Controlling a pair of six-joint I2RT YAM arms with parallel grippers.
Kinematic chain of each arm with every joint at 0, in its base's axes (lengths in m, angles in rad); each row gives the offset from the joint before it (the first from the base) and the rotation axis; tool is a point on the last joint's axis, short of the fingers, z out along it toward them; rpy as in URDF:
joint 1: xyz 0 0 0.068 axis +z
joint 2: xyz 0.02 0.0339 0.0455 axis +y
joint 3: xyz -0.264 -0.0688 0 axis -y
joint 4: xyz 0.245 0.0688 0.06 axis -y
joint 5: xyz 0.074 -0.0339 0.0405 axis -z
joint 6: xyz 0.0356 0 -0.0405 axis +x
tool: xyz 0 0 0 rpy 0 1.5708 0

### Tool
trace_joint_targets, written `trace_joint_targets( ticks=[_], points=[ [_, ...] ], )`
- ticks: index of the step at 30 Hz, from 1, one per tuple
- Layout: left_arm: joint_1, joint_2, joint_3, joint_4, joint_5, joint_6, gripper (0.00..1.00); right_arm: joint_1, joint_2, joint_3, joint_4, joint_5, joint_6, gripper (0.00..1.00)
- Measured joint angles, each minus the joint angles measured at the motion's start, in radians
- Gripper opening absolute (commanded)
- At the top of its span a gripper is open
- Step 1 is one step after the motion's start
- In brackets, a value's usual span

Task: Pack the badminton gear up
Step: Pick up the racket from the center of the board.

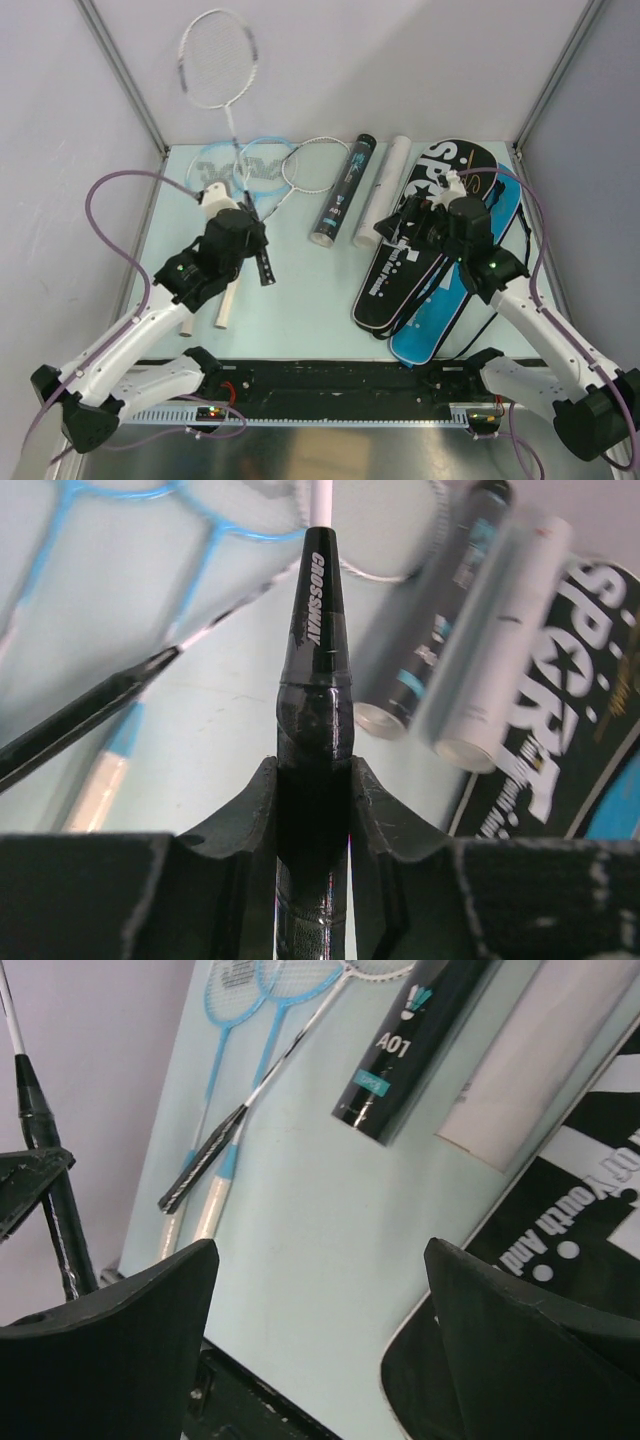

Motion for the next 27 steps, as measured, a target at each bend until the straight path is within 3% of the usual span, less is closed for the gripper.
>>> trace_joint_targets(
  ticks=[13,27],
  points=[
    [-0.323,0.120,0.024,0.108,0.089,0.182,0.00,0.150,0.142,0.000,0.273,0.046,0.174,0.81],
    [-0.396,0.143,0.015,0.167,0.130,0.196,0.00,0.193,0.293,0.000,0.505,0.090,0.280,0.73]
  ],
)
